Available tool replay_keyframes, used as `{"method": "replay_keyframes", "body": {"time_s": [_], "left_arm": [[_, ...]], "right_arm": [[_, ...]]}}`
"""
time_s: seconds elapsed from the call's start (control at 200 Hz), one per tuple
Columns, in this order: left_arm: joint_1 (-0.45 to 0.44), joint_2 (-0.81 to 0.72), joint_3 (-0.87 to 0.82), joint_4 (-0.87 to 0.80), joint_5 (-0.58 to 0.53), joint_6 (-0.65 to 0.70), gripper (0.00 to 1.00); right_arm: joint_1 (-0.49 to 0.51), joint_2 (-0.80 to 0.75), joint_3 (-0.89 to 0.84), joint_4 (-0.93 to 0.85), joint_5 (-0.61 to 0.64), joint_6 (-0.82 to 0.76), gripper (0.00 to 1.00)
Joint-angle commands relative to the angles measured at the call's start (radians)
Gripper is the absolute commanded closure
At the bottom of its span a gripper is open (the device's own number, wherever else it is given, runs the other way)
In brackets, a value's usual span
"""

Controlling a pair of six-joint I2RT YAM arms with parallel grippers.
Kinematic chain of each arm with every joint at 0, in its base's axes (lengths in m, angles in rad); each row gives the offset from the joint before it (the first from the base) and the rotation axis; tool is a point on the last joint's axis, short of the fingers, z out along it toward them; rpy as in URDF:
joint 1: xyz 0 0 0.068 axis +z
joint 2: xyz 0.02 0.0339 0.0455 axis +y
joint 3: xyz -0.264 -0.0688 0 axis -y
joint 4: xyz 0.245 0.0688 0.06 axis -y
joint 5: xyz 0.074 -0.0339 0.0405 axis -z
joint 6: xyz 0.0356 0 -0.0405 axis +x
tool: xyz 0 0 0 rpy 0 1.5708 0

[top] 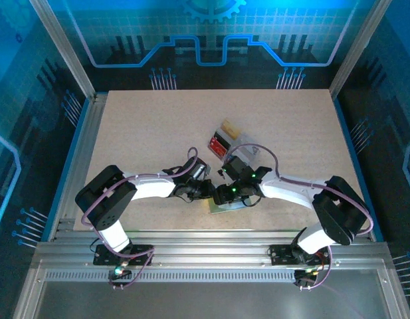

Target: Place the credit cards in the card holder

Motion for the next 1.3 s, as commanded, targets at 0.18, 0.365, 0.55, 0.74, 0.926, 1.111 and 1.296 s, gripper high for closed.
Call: {"method": "replay_keyframes", "body": {"time_s": [0.18, 0.365, 0.55, 0.74, 0.926, 1.111, 1.296], "left_arm": [[0.0, -0.004, -0.014, -0.029, 0.027, -0.008, 0.87], [0.001, -0.004, -0.015, -0.028, 0.029, -0.008, 0.87], [0.001, -0.003, -0.017, -0.027, 0.027, -0.008, 0.87], [0.0, -0.004, -0.012, -0.029, 0.032, -0.006, 0.87], [-0.001, -0.035, 0.006, -0.055, 0.041, 0.01, 0.86], [0.0, -0.033, 0.021, -0.077, 0.037, 0.02, 0.86], [0.0, -0.009, 0.021, -0.063, 0.042, 0.017, 0.86]], "right_arm": [[-0.03, -0.013, -0.027, -0.015, 0.025, -0.006, 0.55], [-0.03, 0.003, -0.032, 0.004, 0.016, -0.006, 0.65], [-0.03, -0.012, -0.042, 0.019, -0.005, -0.009, 0.78], [-0.03, -0.025, -0.047, 0.008, 0.009, -0.018, 0.84], [-0.049, 0.026, -0.046, 0.006, 0.036, -0.021, 0.86], [-0.049, 0.044, -0.052, 0.023, 0.041, -0.02, 0.89], [-0.051, 0.045, -0.049, 0.015, 0.04, -0.032, 0.81]]}}
